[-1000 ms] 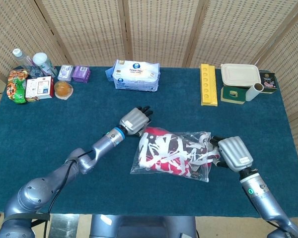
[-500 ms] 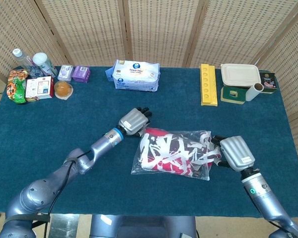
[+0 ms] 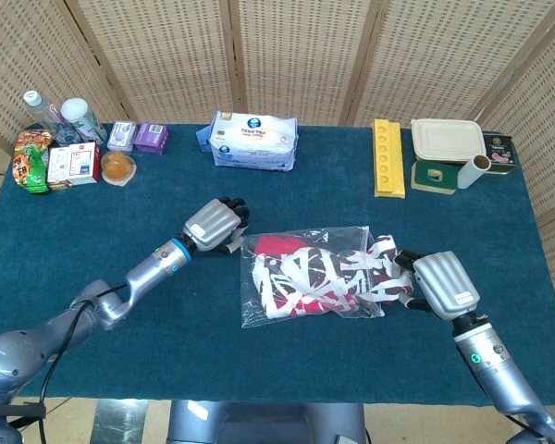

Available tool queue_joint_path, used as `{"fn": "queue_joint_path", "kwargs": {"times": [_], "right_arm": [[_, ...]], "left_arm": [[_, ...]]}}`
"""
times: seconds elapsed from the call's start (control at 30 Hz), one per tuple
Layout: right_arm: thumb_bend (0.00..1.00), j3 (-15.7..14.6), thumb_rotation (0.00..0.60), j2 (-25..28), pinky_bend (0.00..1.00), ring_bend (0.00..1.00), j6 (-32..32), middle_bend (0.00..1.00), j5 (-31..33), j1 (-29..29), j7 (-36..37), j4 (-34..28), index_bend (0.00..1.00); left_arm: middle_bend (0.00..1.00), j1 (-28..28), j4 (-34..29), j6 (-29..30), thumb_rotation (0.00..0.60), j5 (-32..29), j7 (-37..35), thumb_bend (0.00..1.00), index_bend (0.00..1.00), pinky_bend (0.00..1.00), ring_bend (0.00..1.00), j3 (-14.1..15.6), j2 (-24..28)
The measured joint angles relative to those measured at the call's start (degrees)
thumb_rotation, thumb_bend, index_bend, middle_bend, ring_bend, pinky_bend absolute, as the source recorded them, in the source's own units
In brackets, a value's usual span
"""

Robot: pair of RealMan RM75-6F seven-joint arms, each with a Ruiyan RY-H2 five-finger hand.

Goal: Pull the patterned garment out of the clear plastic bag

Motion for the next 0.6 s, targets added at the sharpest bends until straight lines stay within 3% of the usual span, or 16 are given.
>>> {"fn": "queue_joint_path", "kwargs": {"times": [0.6], "right_arm": [[0.47,1.66,0.600,1.93,0.71,0.69,2.68,0.52,1.41,-1.11,-0.38,-1.22,0.68]], "left_arm": [[0.44,8.70,-11.83,5.60,0.600,-0.43,2.01,0.47,0.64,0.34,0.29,1.88,12.43]]}}
